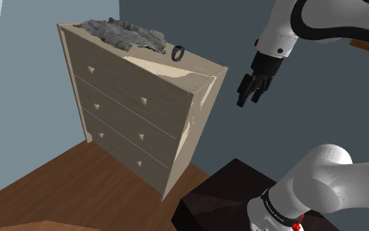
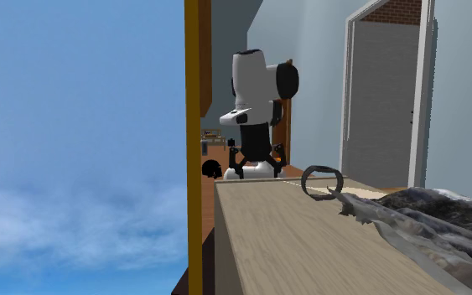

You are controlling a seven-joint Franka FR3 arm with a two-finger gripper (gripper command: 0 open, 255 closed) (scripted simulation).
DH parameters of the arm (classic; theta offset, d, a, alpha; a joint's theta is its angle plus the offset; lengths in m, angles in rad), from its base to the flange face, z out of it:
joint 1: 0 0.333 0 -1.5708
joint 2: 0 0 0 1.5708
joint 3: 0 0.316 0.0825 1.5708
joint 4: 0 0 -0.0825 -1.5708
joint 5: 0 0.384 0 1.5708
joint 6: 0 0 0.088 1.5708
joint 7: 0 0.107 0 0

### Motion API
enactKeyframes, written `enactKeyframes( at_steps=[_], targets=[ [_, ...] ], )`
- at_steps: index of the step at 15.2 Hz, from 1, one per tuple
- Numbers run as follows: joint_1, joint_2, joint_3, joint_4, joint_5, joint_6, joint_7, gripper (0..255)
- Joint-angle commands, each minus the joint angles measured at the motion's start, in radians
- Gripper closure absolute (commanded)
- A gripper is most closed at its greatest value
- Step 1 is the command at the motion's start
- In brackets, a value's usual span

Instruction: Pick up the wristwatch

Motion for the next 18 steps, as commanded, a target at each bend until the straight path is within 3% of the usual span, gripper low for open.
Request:
enactKeyframes(
  at_steps=[1, 10, 18],
  targets=[
    [0.0, 0.0, 0.0, 0.0, 0.0, 0.0, 0.0, 0],
    [0.013, 0.326, 0.094, 0.327, -0.026, 0.041, 0.075, 0],
    [0.026, 0.622, 0.174, 0.697, -0.106, -0.007, 0.159, 0]
  ],
)
